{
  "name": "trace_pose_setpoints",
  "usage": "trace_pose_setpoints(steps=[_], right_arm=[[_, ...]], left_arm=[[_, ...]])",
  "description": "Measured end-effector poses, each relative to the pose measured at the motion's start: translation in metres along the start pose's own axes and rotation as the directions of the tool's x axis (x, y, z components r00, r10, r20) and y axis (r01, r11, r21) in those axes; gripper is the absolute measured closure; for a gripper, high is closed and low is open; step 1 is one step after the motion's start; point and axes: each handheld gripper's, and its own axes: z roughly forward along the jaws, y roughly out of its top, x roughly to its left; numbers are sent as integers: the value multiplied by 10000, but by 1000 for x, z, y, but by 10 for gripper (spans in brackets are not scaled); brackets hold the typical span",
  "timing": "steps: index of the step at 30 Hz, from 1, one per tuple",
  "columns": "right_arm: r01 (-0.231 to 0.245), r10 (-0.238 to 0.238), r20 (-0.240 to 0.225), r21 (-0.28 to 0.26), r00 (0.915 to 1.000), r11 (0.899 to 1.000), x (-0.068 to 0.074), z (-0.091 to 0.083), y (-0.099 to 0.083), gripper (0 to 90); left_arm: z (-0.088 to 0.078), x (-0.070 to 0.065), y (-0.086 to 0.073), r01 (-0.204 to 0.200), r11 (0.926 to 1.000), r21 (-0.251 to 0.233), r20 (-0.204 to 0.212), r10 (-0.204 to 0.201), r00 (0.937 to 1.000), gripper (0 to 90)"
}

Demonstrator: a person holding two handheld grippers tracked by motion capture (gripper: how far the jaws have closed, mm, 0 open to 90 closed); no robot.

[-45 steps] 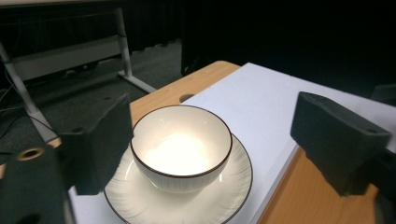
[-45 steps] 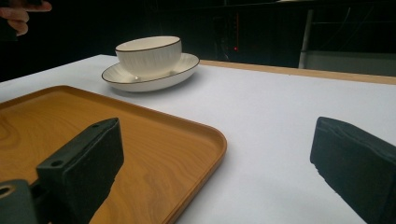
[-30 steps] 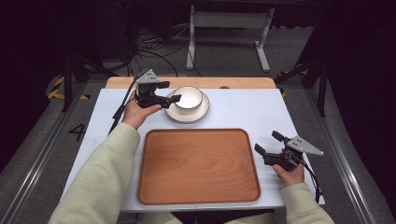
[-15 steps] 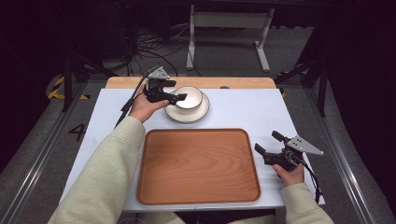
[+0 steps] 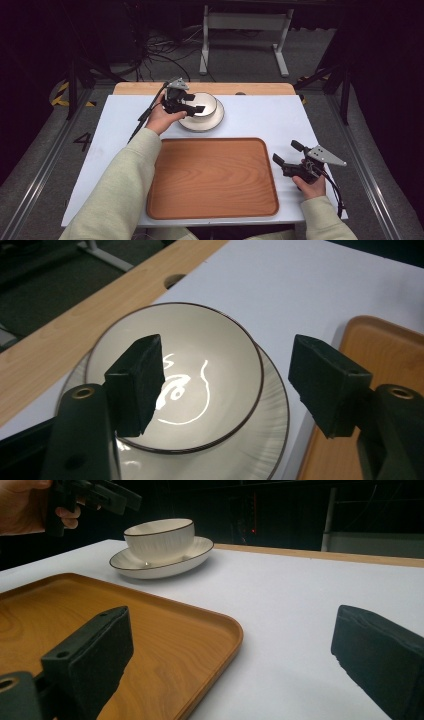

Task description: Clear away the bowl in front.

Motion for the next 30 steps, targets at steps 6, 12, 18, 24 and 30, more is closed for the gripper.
trace_pose_setpoints(steps=[6,12,18,24,30], right_arm=[[-35,35,-15,11,10000,10000,0,0,0,41],[-21,21,-31,-6,10000,10000,0,0,0,42],[-32,32,-64,-4,10000,10000,-1,0,0,42],[-21,21,-84,1,10000,10000,0,0,0,43],[-36,36,-89,4,10000,10000,-1,0,0,43]], left_arm=[[15,-1,-5,173,9989,436,91,-177,9998,266],[28,-6,-7,-94,9971,759,117,86,9999,264],[35,-11,-6,-329,9946,981,-122,343,9993,294],[45,-13,-9,-635,9873,1455,-281,683,9973,338],[50,-16,-10,-929,9776,1886,-676,1073,9919,392]])
